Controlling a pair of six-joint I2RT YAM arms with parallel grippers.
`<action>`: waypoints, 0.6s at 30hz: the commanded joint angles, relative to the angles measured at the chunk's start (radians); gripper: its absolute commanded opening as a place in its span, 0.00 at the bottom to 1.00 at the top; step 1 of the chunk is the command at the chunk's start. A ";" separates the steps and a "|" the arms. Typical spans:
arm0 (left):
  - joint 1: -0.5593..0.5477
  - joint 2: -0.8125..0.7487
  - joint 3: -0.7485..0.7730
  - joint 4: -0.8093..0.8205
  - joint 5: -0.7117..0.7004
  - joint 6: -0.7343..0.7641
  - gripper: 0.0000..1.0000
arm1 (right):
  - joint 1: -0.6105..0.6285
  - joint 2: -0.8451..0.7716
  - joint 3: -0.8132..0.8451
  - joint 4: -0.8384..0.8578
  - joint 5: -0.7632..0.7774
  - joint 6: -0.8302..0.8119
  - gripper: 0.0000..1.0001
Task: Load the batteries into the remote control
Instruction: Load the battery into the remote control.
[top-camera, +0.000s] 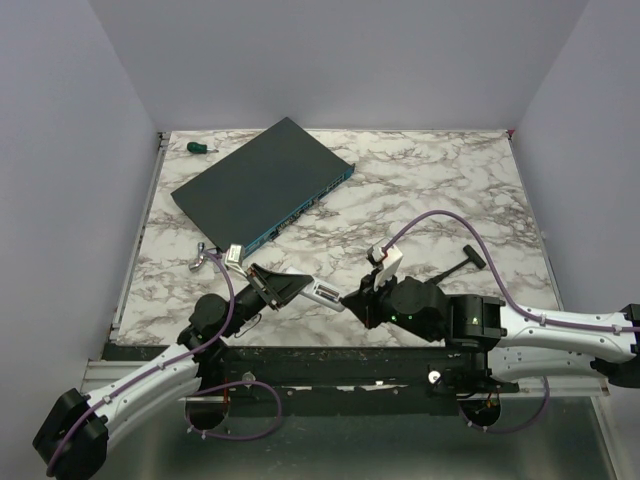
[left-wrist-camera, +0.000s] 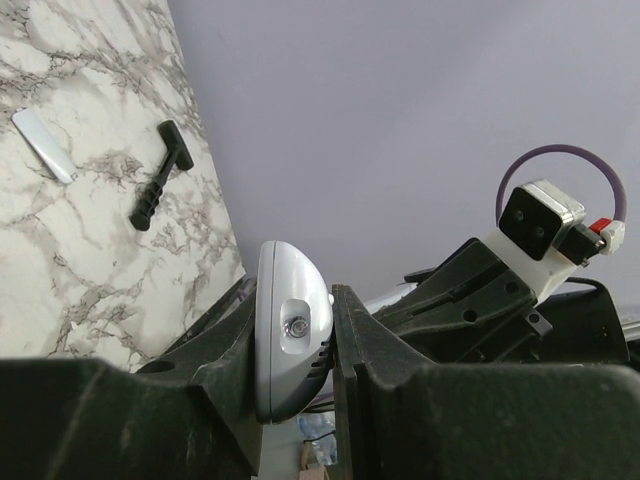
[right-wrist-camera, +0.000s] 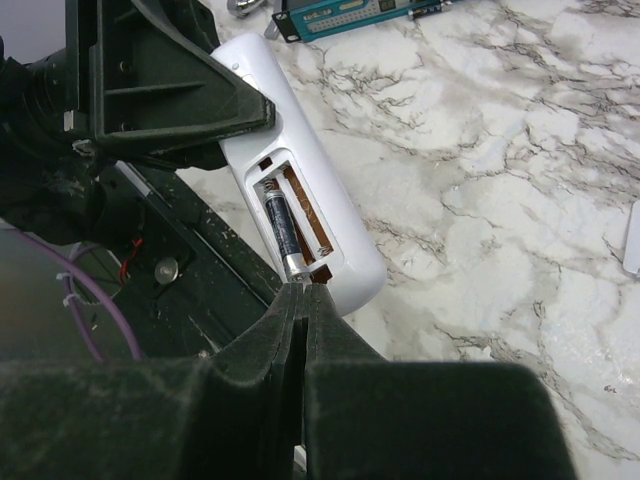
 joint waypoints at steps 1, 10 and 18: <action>-0.005 -0.016 0.011 0.029 -0.021 -0.008 0.00 | -0.005 0.000 -0.012 0.013 -0.015 0.013 0.02; -0.005 -0.018 0.007 0.027 -0.020 -0.009 0.00 | -0.005 0.020 -0.012 0.031 -0.020 0.010 0.02; -0.005 -0.018 0.007 0.028 -0.020 -0.009 0.00 | -0.005 0.024 -0.005 0.037 -0.010 -0.001 0.02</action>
